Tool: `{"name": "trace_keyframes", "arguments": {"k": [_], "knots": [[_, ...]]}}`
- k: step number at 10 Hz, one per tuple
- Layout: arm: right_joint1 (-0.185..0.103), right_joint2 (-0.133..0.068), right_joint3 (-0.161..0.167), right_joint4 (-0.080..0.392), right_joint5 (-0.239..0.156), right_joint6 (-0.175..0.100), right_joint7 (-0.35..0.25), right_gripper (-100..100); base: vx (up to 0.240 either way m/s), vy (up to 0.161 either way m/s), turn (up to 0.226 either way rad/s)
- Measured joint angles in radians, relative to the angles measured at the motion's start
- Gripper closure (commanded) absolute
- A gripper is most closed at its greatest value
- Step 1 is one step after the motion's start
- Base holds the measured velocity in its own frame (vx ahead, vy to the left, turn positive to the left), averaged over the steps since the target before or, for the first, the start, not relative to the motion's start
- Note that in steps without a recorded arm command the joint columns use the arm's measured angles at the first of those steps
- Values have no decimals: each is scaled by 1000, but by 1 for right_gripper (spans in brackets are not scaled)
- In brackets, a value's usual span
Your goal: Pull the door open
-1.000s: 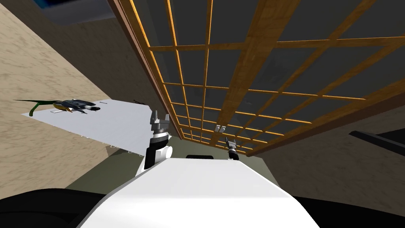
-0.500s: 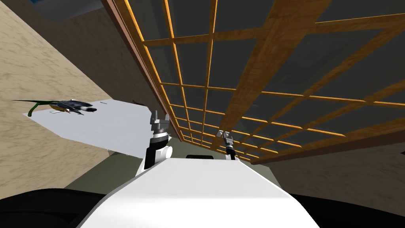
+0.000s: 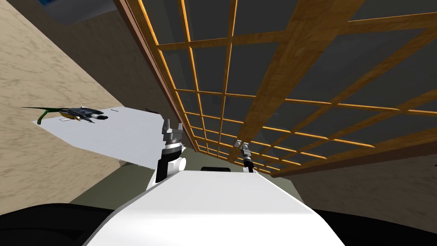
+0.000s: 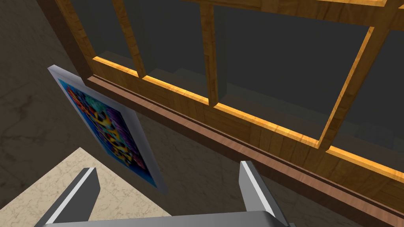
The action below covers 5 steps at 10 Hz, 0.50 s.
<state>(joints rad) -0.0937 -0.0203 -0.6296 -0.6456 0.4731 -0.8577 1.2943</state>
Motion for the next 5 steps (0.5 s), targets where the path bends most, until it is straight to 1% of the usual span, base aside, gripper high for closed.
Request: {"name": "trace_keyframes", "arguments": {"k": [1, 2, 3, 4, 5], "knots": [[0, 0, 0, 0, 0, 0, 0, 100, -82, 28, 6], [-3, -8, -2, 17, -7, -8, -4, 100, -135, 24, -9], [13, -4, 2, -3, -7, -5, -15, 100, -164, 25, -18], [17, -7, 0, 8, -12, -9, -20, 100, -155, 8, -35], [35, -4, 3, -3, -12, -4, -31, 100, -170, 28, -46]]}}
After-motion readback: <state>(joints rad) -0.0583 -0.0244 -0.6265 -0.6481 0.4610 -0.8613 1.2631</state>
